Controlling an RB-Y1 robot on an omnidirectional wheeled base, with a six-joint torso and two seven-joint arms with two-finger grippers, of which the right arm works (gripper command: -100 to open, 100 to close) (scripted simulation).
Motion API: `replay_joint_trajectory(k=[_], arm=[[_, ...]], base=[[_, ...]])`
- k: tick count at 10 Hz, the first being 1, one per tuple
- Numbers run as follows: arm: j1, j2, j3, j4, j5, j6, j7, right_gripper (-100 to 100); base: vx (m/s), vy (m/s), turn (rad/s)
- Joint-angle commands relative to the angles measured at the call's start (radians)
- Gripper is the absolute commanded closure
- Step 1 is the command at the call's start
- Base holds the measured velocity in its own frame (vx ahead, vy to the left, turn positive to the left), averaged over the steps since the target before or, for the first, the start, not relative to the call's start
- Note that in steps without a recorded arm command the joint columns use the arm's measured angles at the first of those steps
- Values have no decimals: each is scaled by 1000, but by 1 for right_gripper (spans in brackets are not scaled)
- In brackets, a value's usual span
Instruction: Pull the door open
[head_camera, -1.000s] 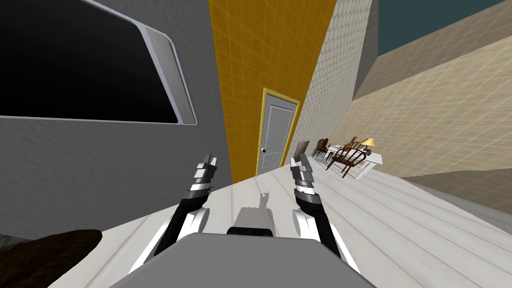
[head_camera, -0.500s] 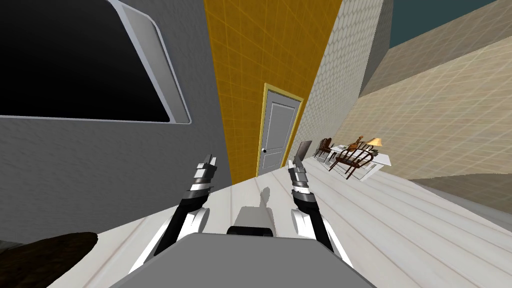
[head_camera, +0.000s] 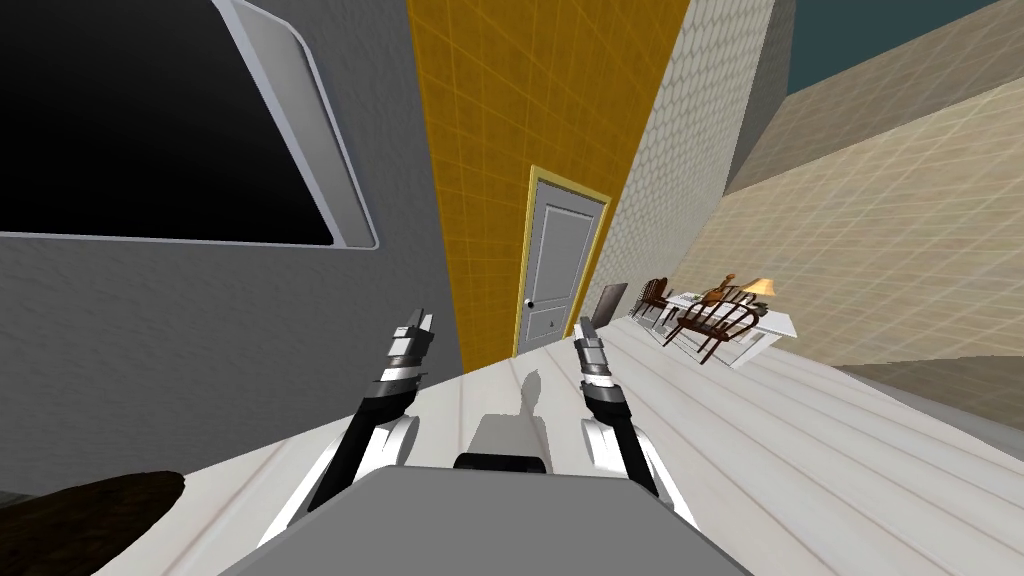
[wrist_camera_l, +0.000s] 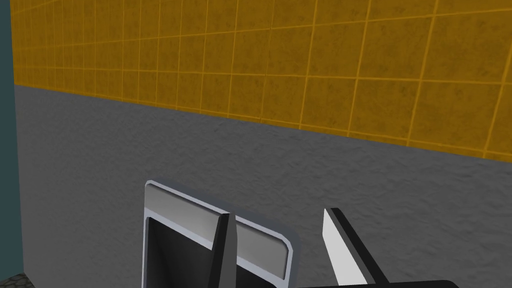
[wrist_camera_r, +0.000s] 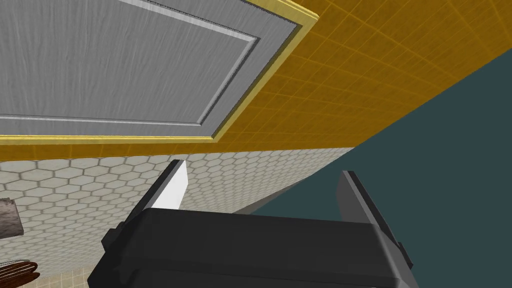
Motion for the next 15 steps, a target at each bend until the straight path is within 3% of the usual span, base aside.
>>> replay_joint_trajectory(k=[1, 15], arm=[[-10, -3, 2, 38, 11, -15, 31, -100], [-116, -69, -42, 396, 87, -139, 280, -100]], base=[[82, -16, 24], [95, -17, 29]])
